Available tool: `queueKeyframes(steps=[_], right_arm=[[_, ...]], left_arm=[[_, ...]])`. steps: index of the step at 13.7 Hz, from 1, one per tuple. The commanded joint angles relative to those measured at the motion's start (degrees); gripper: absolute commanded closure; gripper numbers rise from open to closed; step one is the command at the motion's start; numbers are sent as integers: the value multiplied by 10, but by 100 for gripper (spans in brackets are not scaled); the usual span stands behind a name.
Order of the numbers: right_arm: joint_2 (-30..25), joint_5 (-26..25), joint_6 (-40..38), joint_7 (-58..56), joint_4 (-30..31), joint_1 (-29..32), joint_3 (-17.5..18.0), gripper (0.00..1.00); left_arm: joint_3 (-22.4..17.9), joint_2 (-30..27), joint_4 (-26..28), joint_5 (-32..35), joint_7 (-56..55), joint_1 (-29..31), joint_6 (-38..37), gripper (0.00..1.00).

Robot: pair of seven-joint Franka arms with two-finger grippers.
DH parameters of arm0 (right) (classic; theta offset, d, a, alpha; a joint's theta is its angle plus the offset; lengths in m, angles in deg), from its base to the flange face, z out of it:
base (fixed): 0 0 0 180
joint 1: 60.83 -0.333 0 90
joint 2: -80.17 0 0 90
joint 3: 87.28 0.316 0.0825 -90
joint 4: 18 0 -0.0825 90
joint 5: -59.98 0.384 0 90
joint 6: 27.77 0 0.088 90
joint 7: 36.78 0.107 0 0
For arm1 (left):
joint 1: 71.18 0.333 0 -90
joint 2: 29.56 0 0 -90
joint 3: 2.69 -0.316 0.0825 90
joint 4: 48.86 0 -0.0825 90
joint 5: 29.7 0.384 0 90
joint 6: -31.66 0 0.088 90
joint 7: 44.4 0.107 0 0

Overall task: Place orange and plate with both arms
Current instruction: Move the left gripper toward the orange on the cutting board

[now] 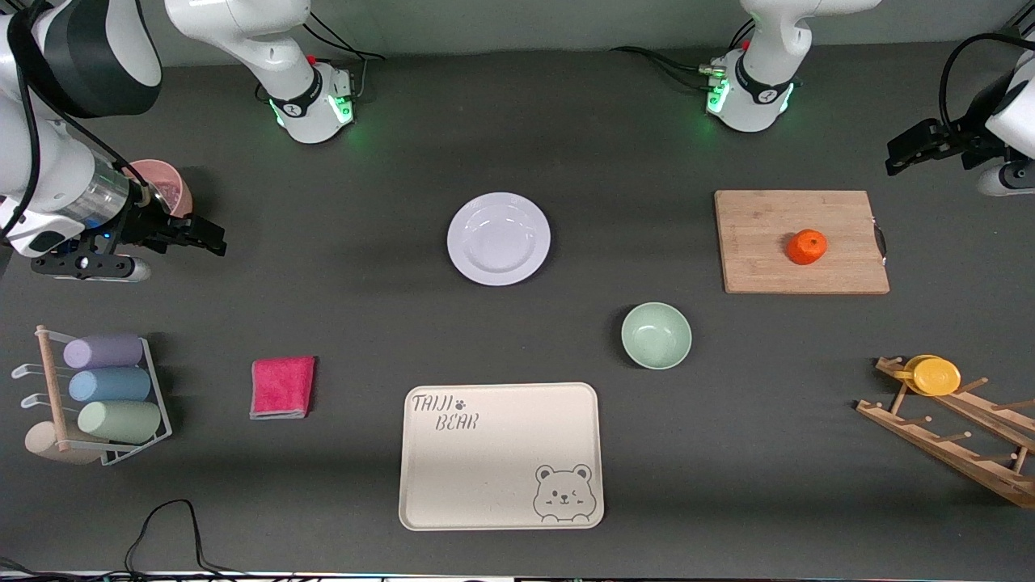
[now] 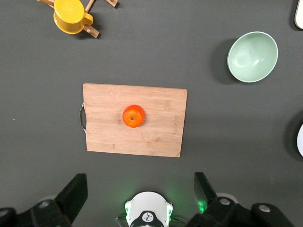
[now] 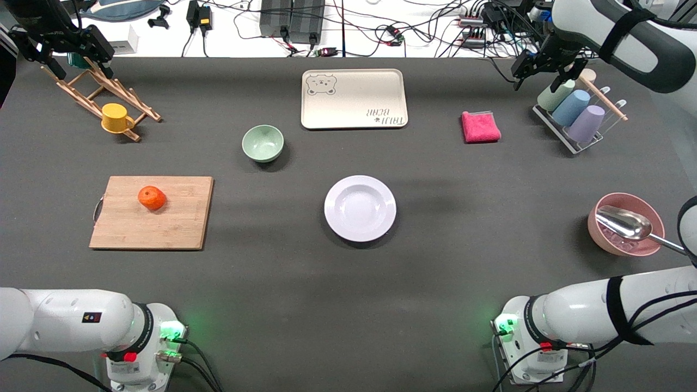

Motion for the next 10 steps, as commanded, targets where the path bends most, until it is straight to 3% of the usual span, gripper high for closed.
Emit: queueKeyframes(steps=[1,8,10], right_arm=[[-2,-8,1,8,-8,-4,-1,0],[-5,-7,-1,11,-8,-3,-2,0],[-9,-7,-6,11,-8,-3,-2,0]], left_arm=[[8,2,-10,-4,-3,6,-22,0],[6,-3,-13,2,2,6,-57,0],[4,-64,59,4,2,8,-46,0]])
